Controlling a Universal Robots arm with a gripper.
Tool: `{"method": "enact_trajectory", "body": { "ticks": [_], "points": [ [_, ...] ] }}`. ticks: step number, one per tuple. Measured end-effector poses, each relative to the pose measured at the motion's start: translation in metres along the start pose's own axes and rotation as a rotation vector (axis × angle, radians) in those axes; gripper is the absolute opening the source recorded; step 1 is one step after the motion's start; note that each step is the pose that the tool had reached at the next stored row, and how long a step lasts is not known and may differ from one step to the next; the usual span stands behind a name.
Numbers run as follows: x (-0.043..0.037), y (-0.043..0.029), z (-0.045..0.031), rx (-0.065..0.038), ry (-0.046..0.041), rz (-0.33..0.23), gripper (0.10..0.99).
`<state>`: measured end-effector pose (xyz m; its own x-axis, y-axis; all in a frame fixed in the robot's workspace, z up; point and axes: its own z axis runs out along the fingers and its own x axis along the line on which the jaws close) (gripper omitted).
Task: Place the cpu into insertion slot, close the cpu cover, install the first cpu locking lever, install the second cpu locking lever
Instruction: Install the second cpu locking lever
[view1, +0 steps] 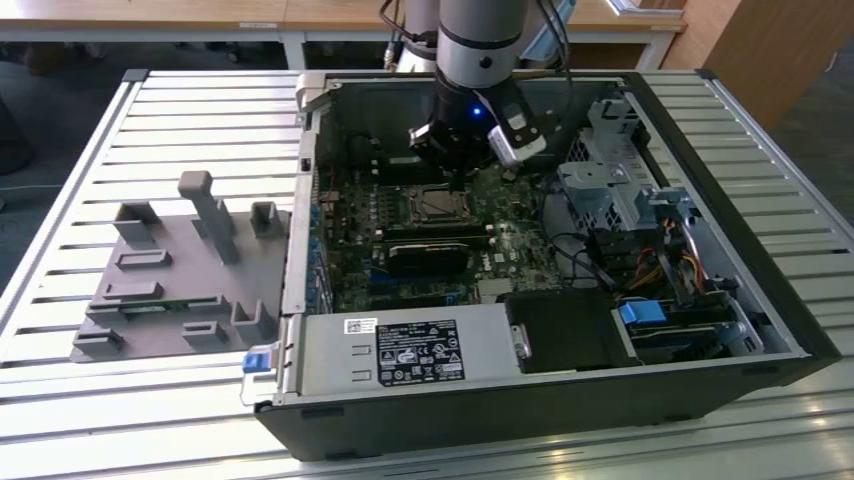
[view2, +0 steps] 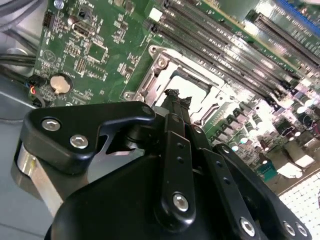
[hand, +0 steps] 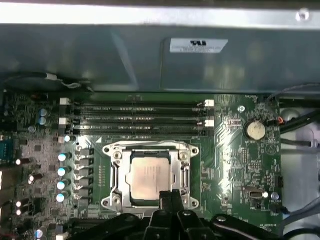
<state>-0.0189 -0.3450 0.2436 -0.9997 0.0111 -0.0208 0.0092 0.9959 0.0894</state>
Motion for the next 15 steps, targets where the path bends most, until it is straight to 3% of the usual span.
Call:
{"method": "enact_trajectory", "body": {
  "ticks": [9,15],
  "points": [
    [0.0008,-0.0067,0.0064,-0.001,0.0001,0.0,0.118],
    [0.0007,-0.0167,0.0067,-0.002,0.0001,0.0,0.118]
  ]
}}
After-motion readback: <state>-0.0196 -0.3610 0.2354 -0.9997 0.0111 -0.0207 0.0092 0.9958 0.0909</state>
